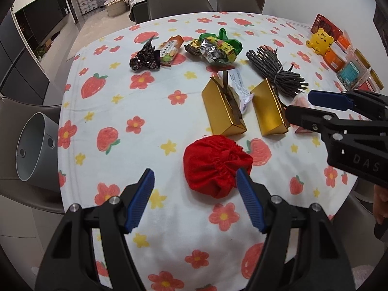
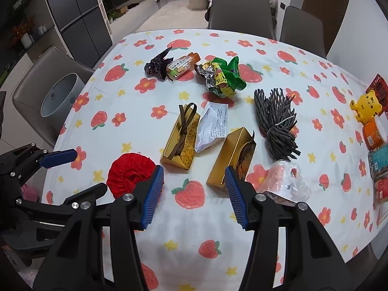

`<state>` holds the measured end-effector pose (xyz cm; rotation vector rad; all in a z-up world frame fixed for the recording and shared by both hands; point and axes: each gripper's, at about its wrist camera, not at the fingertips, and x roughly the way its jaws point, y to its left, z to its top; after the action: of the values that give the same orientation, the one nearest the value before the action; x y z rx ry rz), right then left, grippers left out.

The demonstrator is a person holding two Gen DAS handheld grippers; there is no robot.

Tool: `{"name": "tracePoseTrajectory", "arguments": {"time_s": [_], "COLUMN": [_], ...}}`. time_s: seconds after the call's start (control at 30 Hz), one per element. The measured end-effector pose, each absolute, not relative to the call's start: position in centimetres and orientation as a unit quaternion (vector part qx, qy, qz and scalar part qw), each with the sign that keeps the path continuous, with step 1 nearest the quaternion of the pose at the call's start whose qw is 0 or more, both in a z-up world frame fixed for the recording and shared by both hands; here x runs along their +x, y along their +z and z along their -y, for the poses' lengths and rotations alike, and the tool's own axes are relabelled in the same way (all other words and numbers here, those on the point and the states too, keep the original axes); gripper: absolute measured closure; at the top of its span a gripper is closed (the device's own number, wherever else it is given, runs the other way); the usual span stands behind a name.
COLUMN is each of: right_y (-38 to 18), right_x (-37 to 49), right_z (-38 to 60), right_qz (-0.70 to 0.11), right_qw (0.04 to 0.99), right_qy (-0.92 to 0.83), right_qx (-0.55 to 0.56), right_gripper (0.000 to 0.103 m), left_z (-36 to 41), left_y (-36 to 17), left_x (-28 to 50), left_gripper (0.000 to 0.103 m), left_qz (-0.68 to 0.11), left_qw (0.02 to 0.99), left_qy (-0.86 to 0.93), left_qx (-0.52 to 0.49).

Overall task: Collect trash
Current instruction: 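Grasp the red knit ball with the left tool while the right tool grasps the gold ribbon box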

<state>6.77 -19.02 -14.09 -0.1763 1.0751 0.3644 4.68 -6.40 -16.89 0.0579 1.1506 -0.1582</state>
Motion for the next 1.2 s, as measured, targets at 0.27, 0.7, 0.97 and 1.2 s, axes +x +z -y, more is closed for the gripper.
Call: {"name": "tracePoseTrajectory", "arguments": {"time_s": [0.27, 0.7, 0.97, 1.2], "right_y": [-16.4, -17.3, -17.7, -20.2], "right_x": [7.5, 8.5, 9.6, 10.7], "right_z": [18.6, 18.2, 16.8, 15.2], "right_qz": [-0.519, -0.526, -0.525, -0.537], "right_qw": [0.83, 0.824, 0.824, 0.817], "right_qy": [0.187, 0.194, 0.199, 0.197], "right_qx": [-0.088, -0.084, -0.08, -0.072], "right_gripper": [0.052, 0.052, 0.052, 0.052], "left_z": [7.9, 7.8, 5.9, 4.2], "left_y": [-20.1, -21.0, -19.7, -19.7], "left_x": [6.3, 7.1, 7.4, 8.5], "left_gripper": [0.034, 0.09, 0.091, 0.091], "left_qz": [-0.563, -0.563, -0.547, -0.537], "left_qw": [0.822, 0.819, 0.832, 0.84], "left_qy": [-0.084, -0.112, -0.09, -0.072], "left_qx": [0.024, 0.011, 0.014, 0.02]}}
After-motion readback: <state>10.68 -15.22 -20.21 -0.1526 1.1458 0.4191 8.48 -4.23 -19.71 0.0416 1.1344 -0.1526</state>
